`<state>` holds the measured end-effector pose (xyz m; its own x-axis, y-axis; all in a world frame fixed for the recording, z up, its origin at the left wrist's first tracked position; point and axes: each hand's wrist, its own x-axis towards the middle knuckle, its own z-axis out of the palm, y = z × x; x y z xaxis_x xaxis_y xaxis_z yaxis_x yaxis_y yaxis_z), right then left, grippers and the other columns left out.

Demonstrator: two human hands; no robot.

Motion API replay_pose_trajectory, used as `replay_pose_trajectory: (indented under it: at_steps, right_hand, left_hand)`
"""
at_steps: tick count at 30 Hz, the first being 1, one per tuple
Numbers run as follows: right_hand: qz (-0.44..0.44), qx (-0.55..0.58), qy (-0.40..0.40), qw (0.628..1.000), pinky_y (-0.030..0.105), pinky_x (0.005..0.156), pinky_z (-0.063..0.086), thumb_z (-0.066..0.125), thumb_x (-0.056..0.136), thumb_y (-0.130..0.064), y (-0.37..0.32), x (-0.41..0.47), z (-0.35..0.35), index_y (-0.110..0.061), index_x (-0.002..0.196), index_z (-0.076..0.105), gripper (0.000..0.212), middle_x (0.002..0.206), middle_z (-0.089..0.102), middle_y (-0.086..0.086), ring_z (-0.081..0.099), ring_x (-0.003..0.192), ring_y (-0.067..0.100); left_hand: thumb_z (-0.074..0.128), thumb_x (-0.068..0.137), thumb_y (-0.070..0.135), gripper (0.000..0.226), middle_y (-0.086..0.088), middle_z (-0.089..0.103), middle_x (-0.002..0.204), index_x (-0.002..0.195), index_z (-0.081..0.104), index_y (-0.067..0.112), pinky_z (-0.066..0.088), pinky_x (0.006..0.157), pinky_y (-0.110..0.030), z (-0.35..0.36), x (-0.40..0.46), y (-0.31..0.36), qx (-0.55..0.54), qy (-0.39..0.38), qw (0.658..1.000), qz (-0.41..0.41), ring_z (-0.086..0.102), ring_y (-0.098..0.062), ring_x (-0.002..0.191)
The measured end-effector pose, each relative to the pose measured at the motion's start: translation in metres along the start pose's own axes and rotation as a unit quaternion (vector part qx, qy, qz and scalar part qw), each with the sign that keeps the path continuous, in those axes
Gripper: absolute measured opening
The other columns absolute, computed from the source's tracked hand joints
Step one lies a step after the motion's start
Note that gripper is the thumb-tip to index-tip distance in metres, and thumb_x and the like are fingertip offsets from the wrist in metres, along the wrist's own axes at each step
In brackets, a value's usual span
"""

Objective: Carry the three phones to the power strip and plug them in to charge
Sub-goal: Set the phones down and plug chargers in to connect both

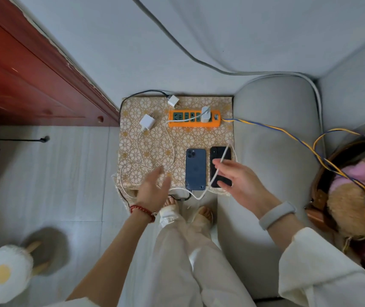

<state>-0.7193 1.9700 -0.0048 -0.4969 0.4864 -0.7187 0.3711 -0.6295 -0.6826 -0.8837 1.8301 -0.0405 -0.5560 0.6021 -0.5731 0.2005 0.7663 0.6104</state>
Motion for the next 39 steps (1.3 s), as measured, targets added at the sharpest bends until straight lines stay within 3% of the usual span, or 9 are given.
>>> replay_pose_trajectory:
  at_steps: [4,8,11,14,19,23,30,35,39]
  right_hand:
    - [0.047,0.070,0.002,0.996,0.037,0.104,0.030,0.060,0.084,-0.017,-0.002,-0.001,0.018,-0.026,0.094,0.071,0.017,0.111,0.063,-0.011,0.048,0.117,0.014]
    - [0.058,0.099,0.021,0.993,0.039,0.107,0.030,0.060,0.084,-0.015,0.001,0.009,0.018,-0.017,0.087,0.066,0.007,0.100,0.065,-0.002,0.053,0.113,0.018]
    - [0.051,0.342,0.054,0.937,0.040,0.092,0.049,0.049,0.091,-0.014,0.000,0.018,-0.001,-0.008,0.087,0.053,0.008,0.077,0.068,0.004,0.069,0.087,0.022]
    - [0.035,0.442,0.132,0.887,0.036,0.070,0.054,0.043,0.094,-0.021,0.002,0.024,-0.025,-0.010,0.081,0.051,0.019,0.060,0.067,0.004,0.067,0.075,0.022]
    - [0.039,0.465,0.193,0.863,0.042,0.081,0.055,0.034,0.097,-0.032,0.009,0.028,-0.043,-0.006,0.076,0.052,0.038,0.065,0.063,0.007,0.060,0.074,0.021]
    - [0.029,0.482,0.192,0.854,0.021,0.049,0.056,0.035,0.098,-0.030,0.013,0.027,-0.041,-0.006,0.083,0.059,0.038,0.048,0.052,0.000,0.055,0.041,0.009]
    - [-0.039,0.219,0.052,0.974,0.028,0.053,0.053,0.039,0.091,-0.006,0.003,0.013,-0.053,-0.017,0.095,0.054,0.019,0.052,0.058,0.000,0.057,0.048,0.018]
    - [-0.027,-0.041,-0.038,0.998,0.028,0.066,0.057,0.046,0.088,0.004,0.019,0.002,-0.051,-0.015,0.085,0.061,0.024,0.067,0.070,0.003,0.069,0.068,0.024]
    - [0.017,-0.173,-0.121,0.977,0.029,0.075,0.058,0.049,0.088,-0.002,0.048,-0.006,-0.032,-0.016,0.087,0.064,0.020,0.073,0.072,0.004,0.071,0.077,0.024]
  left_hand:
    - [0.046,0.091,0.026,0.038,0.003,0.060,0.118,0.126,0.048,0.014,0.041,0.092,-0.016,0.028,-0.018,0.028,-0.042,-0.175,0.974,0.139,0.055,-0.007,0.107]
    - [0.046,0.091,0.020,0.020,-0.008,0.070,0.081,0.101,0.063,0.013,0.051,0.066,-0.032,0.041,-0.020,0.031,-0.028,-0.099,0.979,0.177,0.063,-0.021,0.071]
    - [0.048,0.090,0.017,0.017,-0.010,0.066,0.065,0.087,0.065,0.015,0.039,0.049,-0.026,0.037,-0.017,0.013,0.069,-0.015,0.975,0.213,0.053,-0.020,0.053]
    - [0.053,0.085,0.004,0.016,-0.011,0.067,0.061,0.077,0.066,0.009,0.048,0.052,-0.031,0.021,-0.014,-0.015,0.132,0.077,0.972,0.178,0.058,-0.026,0.051]
    - [0.053,0.087,0.006,0.013,-0.013,0.070,0.075,0.083,0.066,0.005,0.046,0.074,-0.041,0.002,-0.016,-0.053,0.185,0.157,0.966,0.092,0.063,-0.034,0.063]
    - [0.054,0.086,0.008,0.013,-0.012,0.070,0.074,0.083,0.066,0.008,0.044,0.076,-0.040,-0.001,-0.012,-0.063,0.195,0.144,0.967,0.085,0.062,-0.034,0.067]
    - [0.043,0.092,0.026,0.026,0.000,0.064,0.117,0.108,0.062,0.024,0.042,0.096,-0.037,0.009,-0.004,-0.085,0.291,-0.164,0.943,-0.012,0.056,-0.022,0.110]
    - [0.044,0.091,0.027,0.033,-0.010,0.062,0.121,0.118,0.057,0.013,0.043,0.094,-0.032,0.028,0.006,-0.032,0.055,-0.147,0.987,-0.034,0.057,-0.021,0.106]
    - [0.034,0.094,0.039,0.038,-0.003,0.067,0.101,0.108,0.057,0.012,0.048,0.084,-0.030,0.045,0.013,0.036,-0.224,-0.208,0.946,-0.108,0.063,-0.016,0.088]
